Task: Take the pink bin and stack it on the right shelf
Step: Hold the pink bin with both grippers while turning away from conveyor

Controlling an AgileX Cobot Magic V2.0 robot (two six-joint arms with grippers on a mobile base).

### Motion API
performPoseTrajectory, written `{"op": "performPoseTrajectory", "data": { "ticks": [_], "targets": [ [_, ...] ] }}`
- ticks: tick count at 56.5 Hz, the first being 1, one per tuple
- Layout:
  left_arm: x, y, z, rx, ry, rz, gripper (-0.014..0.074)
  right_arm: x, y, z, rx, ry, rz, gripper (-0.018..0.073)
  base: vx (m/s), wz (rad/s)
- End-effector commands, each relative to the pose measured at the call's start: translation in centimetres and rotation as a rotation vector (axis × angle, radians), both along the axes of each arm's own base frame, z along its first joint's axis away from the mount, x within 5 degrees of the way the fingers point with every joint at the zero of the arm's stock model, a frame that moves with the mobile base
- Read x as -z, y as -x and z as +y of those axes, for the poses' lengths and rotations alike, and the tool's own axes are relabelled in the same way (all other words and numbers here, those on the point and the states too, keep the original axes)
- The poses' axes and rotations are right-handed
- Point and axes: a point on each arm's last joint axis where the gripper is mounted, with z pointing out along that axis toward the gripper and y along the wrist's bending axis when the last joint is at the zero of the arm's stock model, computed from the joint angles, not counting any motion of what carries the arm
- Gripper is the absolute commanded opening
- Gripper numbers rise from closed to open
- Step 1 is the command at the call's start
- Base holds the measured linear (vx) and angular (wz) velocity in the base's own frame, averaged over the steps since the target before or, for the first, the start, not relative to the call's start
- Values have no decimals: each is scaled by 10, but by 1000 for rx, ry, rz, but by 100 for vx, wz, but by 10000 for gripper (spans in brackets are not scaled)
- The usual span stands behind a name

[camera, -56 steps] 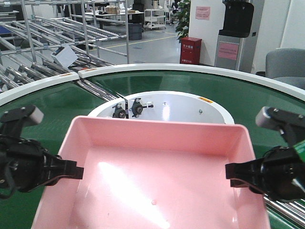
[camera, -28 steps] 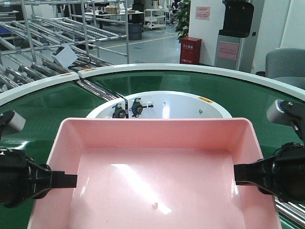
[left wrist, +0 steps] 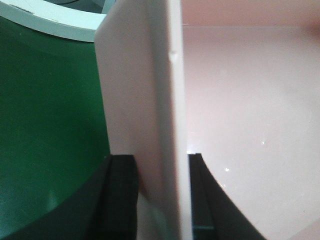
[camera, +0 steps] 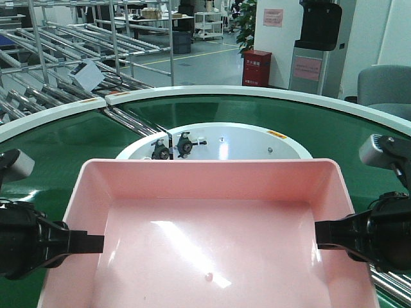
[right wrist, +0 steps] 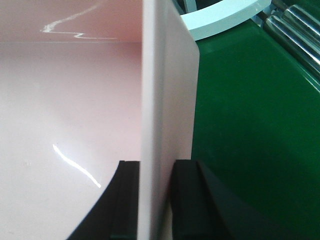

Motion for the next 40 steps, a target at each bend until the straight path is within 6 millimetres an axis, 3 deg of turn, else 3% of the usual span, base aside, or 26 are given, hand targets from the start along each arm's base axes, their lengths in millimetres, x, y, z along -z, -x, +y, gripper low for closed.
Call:
{"op": "performPoseTrajectory", "data": {
  "ticks": [1, 40],
  "targets": [
    [-18, 8, -6, 15, 96, -27, -1, -25, 1, 0, 21, -78, -153, -8, 0, 0],
    [-18, 8, -6, 18, 94, -23, -1, -24, -1, 1, 21, -76, -147, -8, -11, 3]
  ]
}}
